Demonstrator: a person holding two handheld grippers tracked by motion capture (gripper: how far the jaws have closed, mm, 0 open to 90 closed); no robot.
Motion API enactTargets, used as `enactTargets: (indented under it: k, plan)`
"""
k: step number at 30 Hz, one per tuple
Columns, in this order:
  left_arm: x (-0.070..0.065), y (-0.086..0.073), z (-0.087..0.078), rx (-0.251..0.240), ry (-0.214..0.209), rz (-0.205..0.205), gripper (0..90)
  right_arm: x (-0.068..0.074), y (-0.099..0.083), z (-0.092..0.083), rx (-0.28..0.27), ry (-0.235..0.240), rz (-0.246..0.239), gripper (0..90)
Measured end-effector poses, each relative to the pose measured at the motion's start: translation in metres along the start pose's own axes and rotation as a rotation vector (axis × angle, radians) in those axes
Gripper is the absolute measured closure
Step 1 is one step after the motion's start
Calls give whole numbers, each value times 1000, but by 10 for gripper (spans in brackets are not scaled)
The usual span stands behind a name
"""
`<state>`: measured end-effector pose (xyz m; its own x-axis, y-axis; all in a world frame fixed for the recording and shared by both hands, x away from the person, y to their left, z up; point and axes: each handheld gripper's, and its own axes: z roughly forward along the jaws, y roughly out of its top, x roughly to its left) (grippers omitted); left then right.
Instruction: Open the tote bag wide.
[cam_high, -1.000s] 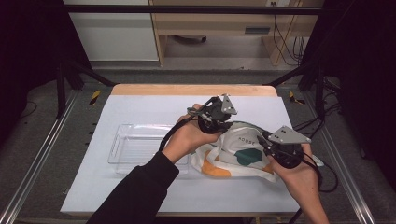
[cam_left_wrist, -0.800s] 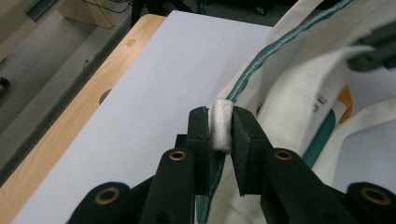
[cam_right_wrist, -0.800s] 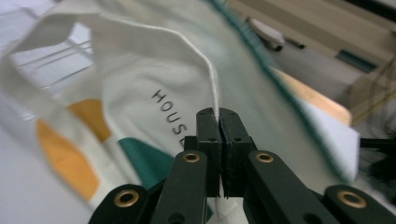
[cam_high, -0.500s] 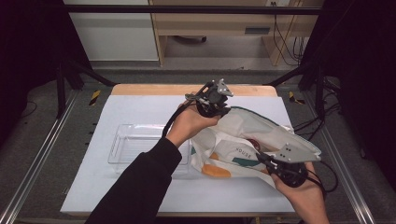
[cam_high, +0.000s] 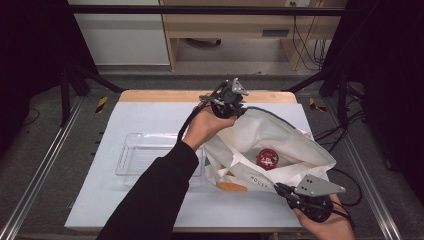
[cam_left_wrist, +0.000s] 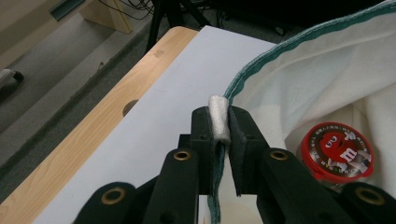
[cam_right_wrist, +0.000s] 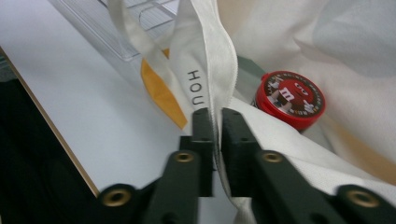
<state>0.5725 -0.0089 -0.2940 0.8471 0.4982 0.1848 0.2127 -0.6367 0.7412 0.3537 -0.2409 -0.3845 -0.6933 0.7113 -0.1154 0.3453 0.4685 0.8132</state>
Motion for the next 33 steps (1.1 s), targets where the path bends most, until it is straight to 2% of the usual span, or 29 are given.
enactTargets:
  k: [4, 5, 7, 10, 12, 13, 15, 17, 18, 19, 20, 21, 22, 23, 25, 26, 28, 29, 30, 31, 32, 33]
  plan:
    - [-9, 1, -3, 1, 6, 17, 807, 3, 10, 5, -62, -35, 5, 536]
    - [-11, 2, -3, 3, 4, 20, 807, 6, 14, 7, -71, -41, 4, 505]
    - [-13, 2, -4, 3, 7, 19, 808, 15, 26, 16, -78, -34, -26, 444]
    - [-14, 4, -6, 8, 24, 18, 808, 21, 33, 24, -74, -26, -52, 446]
    - [-13, 4, -7, 7, 21, 17, 808, 25, 37, 32, -65, -20, -62, 433]
    - [-11, 3, -7, 10, 21, 14, 808, 27, 39, 39, -45, -12, -64, 401]
    - [-10, 2, -6, 9, 20, 11, 808, 30, 39, 43, -41, 5, -60, 400]
    - [-7, 2, -6, -1, 16, 0, 808, 31, 40, 45, -40, 5, -69, 399]
    - [-7, 2, -6, -4, 15, -2, 808, 31, 40, 47, -34, -11, -75, 401]
    - [-7, 1, -6, -4, 16, -6, 808, 30, 40, 51, -10, -32, -70, 428]
    - [-7, 1, -6, -4, 16, -6, 808, 30, 40, 51, -10, -32, -70, 428]
    - [-7, 1, -6, -5, 17, -8, 808, 28, 38, 57, 23, -51, -73, 597]
    - [-7, 1, -6, -7, 18, -11, 808, 28, 38, 57, 23, -51, -73, 597]
    - [-6, 1, -6, -8, 20, -14, 808, 27, 38, 59, 39, -53, -69, 639]
    - [-6, 1, -5, -10, 21, -11, 808, 26, 37, 63, 37, -43, -53, 826]
    - [-4, 0, -4, -9, 23, -13, 808, 26, 37, 64, 33, -42, -53, 865]
    - [-3, 0, -3, -11, 24, -18, 808, 27, 37, 64, 27, -38, -57, 887]
    - [-2, -1, -3, -10, 26, -19, 808, 28, 37, 64, 26, -5, -51, 892]
    - [-1, -1, -2, -14, 28, -23, 808, 28, 37, 64, 26, -5, -51, 892]
    - [0, -1, -2, -15, 30, -26, 808, 32, 37, 66, 28, 44, -56, 894]
    - [1, -1, -1, -18, 36, -23, 808, 34, 37, 67, 26, 67, -58, 894]
    - [1, -1, -1, -18, 36, -23, 808, 34, 37, 67, 26, 67, -58, 894]
